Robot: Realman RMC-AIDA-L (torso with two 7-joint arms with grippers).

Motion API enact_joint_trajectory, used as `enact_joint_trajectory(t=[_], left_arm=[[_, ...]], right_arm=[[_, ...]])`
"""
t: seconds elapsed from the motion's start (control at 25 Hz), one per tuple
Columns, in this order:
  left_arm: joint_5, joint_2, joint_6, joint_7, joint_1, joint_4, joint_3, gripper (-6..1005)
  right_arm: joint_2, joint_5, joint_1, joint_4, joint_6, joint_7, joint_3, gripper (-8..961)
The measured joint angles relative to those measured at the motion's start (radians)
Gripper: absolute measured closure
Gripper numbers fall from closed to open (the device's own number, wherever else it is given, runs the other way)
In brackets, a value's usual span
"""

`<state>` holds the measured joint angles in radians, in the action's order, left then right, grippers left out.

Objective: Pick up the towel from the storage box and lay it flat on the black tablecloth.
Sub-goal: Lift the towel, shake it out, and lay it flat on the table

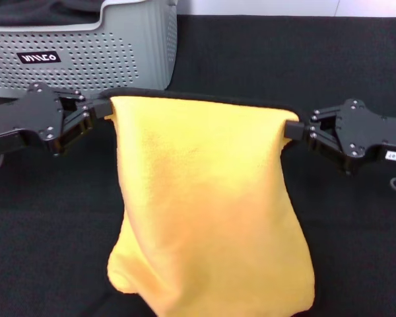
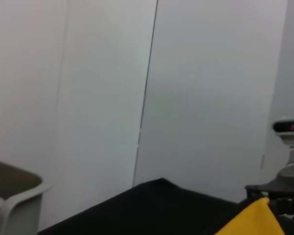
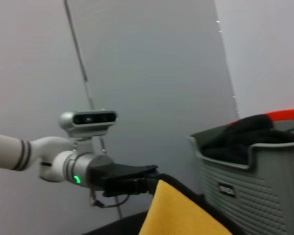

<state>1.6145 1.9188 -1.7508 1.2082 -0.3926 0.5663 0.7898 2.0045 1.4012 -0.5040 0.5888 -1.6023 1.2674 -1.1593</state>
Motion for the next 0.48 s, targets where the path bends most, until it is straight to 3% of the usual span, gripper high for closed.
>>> enact_joint_trajectory(t=[0.48], left_arm=[[0.042,0.028,0.193,-0.038,-0.041,-0.002,0.004,987]], right_arm=[[-0.017,0.007,-0.023,-0.009,0.158,0.008,0.003,943]])
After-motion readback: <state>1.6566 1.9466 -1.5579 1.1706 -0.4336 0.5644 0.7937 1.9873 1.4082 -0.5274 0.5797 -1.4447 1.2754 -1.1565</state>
